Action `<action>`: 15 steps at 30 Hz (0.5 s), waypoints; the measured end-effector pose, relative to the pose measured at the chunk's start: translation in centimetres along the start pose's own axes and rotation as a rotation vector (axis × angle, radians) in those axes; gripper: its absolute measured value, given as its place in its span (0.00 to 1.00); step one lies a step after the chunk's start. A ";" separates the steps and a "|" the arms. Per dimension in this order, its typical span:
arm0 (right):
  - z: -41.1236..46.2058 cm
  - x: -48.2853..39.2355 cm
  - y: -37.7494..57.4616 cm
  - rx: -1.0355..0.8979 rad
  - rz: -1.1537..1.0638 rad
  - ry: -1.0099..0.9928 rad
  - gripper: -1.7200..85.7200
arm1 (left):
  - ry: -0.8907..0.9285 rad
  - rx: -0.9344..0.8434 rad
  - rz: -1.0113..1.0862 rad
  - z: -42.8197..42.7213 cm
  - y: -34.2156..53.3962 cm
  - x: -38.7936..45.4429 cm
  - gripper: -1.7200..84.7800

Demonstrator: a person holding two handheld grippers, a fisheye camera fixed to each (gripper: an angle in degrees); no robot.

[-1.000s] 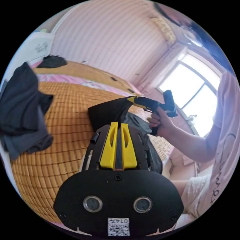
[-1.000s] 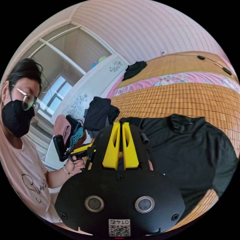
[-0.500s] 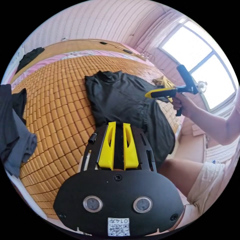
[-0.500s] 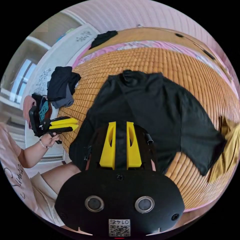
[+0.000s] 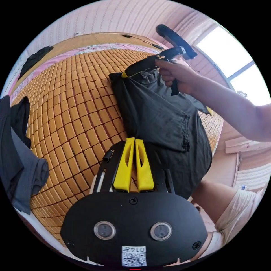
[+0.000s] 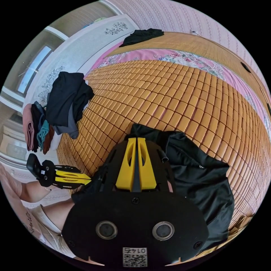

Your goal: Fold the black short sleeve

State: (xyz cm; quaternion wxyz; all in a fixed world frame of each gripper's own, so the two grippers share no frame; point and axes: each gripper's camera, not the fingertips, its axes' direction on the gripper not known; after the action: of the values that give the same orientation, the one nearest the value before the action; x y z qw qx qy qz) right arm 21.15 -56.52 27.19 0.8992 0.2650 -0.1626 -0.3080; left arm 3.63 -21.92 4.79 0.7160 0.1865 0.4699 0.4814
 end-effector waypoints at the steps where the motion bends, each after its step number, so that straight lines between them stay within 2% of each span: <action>1: -0.6 -0.2 -0.2 0.003 -0.024 -0.014 0.03 | 0.034 0.023 -0.045 -0.2 -0.1 -0.5 0.01; 6: -0.8 -1.6 -1.9 -0.048 -0.125 0.007 0.03 | 0.049 0.059 -0.163 -0.1 -0.8 -1.7 0.01; 10: 0.3 -2.9 -2.1 -0.169 -0.224 0.140 0.05 | 0.040 0.022 -0.203 1.3 -2.1 -2.0 0.02; 15: -6.4 -2.0 2.3 -0.042 -0.213 0.210 0.10 | 0.060 0.054 -0.282 1.0 -2.5 -2.0 0.06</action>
State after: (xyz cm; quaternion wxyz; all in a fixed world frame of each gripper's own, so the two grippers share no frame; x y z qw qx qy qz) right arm 23.59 -51.27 23.11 0.8788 0.2927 -0.0323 -0.3755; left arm 5.60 -24.68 4.48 0.7567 0.1233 0.5258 0.3684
